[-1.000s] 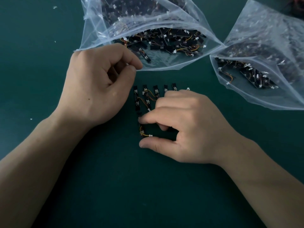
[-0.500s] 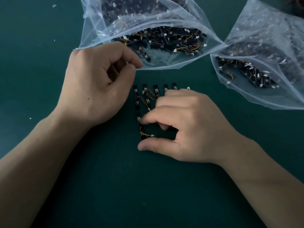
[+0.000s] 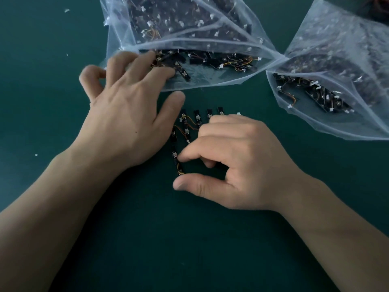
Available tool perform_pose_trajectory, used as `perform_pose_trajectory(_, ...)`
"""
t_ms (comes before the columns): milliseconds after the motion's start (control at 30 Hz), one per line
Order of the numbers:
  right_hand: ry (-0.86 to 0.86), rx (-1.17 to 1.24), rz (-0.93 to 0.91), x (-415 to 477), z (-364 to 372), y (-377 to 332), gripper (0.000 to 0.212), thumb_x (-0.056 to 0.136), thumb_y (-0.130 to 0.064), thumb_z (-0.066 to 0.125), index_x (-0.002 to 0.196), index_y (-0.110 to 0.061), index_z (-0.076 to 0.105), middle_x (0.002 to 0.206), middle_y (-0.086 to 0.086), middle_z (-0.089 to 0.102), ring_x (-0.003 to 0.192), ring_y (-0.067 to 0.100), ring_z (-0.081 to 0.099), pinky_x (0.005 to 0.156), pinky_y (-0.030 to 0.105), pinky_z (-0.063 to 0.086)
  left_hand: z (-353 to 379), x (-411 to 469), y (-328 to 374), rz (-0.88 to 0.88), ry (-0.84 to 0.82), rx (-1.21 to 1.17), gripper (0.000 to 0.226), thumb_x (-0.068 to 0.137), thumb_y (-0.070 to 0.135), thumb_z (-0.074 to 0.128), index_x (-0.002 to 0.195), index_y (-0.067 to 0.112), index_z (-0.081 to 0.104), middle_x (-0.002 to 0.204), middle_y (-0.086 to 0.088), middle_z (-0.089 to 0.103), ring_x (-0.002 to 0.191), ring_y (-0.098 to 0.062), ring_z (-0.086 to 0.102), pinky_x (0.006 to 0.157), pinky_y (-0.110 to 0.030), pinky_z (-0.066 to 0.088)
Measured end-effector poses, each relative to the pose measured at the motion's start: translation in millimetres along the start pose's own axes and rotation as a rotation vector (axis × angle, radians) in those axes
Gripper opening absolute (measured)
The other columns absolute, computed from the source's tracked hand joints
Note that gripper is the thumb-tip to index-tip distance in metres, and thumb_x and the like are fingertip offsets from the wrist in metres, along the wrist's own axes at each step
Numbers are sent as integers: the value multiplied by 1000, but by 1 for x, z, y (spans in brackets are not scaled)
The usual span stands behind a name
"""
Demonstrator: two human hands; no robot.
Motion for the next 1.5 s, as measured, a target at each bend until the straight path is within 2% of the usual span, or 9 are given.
perform_pose_trajectory(233,28,17,-1,0,-1,0,33,96,-45,70,89,-14,80,68,-7,52,65,15,46,63,40,43,-5,1,-6,-33,115,-43,37,109,39,39,119,31,74,137,15,61,131,-22,42,106,-50,24)
perform_pose_trajectory(400,50,29,0,0,-1,1,33,99,-42,66,86,-14,79,67,-7,51,64,15,44,63,38,42,-3,3,-13,-16,153,-36,35,107,17,43,124,27,72,131,8,63,118,-26,46,91,-32,16)
perform_pose_trajectory(567,53,40,2,1,1,3,33,101,-38,65,84,-14,79,66,-5,55,63,17,47,63,39,43,2,3,-15,-6,128,-14,35,108,24,44,132,31,68,146,10,57,126,-29,42,95,-36,18)
perform_pose_trajectory(667,52,43,3,1,1,3,33,102,-37,65,82,-14,78,65,-4,56,62,18,48,63,39,43,3,4,-16,0,127,-28,34,107,23,44,129,31,70,139,12,61,122,-28,43,93,-35,18)
perform_pose_trajectory(833,53,62,5,1,0,3,34,102,-36,63,81,-13,78,65,-5,54,62,17,44,63,38,42,2,6,-19,-22,139,-53,31,105,19,48,126,26,70,126,0,59,112,-29,45,94,-34,24)
perform_pose_trajectory(967,61,68,1,1,-1,2,34,102,-34,63,80,-13,78,64,-5,51,62,15,40,63,34,40,3,8,-19,-50,124,-21,36,108,22,47,140,23,63,130,-7,57,117,-35,46,102,-43,30)
perform_pose_trajectory(1033,59,70,2,1,-1,2,34,102,-34,63,80,-13,78,64,-5,51,62,15,39,63,34,40,3,8,-19,-52,126,-19,34,108,22,49,136,23,67,128,-8,57,116,-35,46,104,-45,32)
perform_pose_trajectory(1300,57,73,1,1,-1,3,35,103,-33,62,79,-12,78,64,-2,55,61,17,42,62,36,41,-2,8,-19,-13,197,-76,15,100,18,60,108,21,72,108,2,63,105,-33,54,100,-42,41)
perform_pose_trajectory(1500,67,93,3,1,-1,5,35,103,-33,61,80,-12,78,65,-1,60,62,18,46,63,39,43,-12,7,-21,-49,315,-202,14,98,25,66,107,25,76,89,21,61,88,-16,59,79,-24,40)
Point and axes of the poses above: each hand's wrist, its own x-axis towards the middle knuckle, its own z-axis out of the palm, y = z × x, the point moved 6 cm from there along x, towards the middle knuckle
